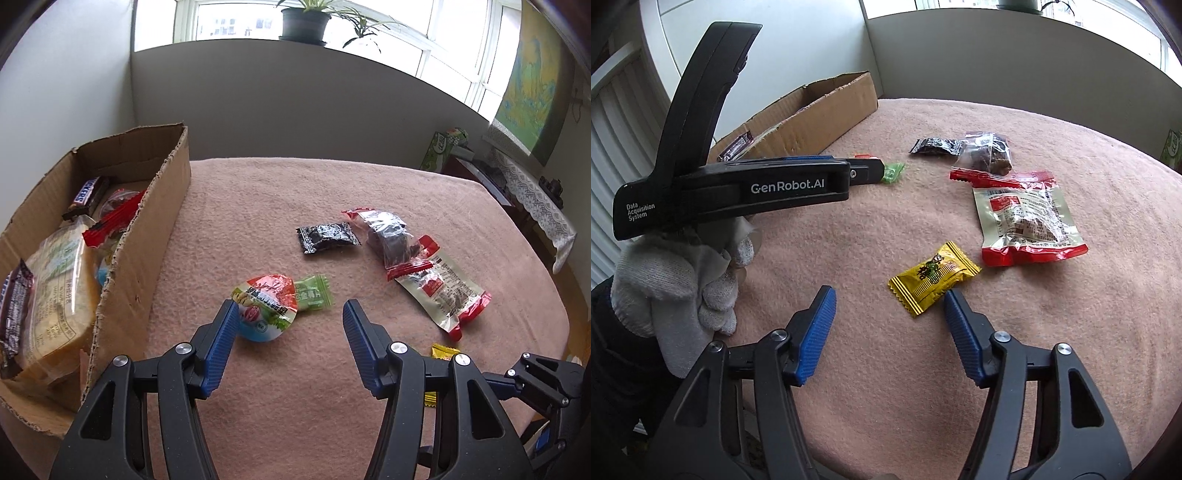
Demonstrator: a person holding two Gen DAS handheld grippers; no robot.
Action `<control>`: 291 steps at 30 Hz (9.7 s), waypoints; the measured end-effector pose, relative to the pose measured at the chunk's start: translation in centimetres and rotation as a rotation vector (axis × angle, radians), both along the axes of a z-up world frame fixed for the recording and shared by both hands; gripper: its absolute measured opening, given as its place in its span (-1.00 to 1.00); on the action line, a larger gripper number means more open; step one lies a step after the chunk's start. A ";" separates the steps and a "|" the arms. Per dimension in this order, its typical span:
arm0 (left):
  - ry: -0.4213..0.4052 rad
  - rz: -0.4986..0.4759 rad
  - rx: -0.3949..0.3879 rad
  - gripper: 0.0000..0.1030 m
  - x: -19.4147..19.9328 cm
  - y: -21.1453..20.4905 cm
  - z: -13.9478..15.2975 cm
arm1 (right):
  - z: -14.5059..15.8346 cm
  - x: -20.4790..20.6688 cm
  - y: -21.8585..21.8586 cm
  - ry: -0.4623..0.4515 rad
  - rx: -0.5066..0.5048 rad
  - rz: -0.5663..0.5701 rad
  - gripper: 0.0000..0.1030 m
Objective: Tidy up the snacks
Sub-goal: 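Grasp the colourful candy packet with the left gripper while the right grasps the yellow candy, then carry both snacks into the box and open both grippers, then move both open grippers back over the remaining snacks, then grasp the green candy with the left gripper while the right grasps the clear dark-snack bag, then carry both snacks into the box and open both grippers, then move both open grippers back over the last snacks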
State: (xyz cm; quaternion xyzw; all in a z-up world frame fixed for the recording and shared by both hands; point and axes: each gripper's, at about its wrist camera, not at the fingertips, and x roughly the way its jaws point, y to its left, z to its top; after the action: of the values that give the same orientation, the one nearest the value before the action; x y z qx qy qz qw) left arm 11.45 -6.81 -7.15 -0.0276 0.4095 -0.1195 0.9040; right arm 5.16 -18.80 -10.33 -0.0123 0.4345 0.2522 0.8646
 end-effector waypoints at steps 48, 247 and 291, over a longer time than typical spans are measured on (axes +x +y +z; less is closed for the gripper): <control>-0.080 -0.007 -0.144 -0.56 -0.9 1.7 4.0 | 5.8 0.1 0.7 -0.167 0.030 -0.072 -0.56; -0.201 0.146 -0.152 -0.61 -2.4 11.3 7.7 | 9.0 11.1 9.1 -0.162 0.134 -0.119 -0.10; -0.208 0.331 -0.075 0.04 -2.8 16.8 6.7 | 6.9 10.0 12.9 -0.178 0.026 -0.047 0.44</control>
State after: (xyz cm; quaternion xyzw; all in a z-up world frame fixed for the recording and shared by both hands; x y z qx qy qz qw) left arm 8.64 10.00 -0.46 -0.1156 0.2989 0.0134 0.9471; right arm 15.12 -5.91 -3.44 -0.0132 0.3527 0.2353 0.9056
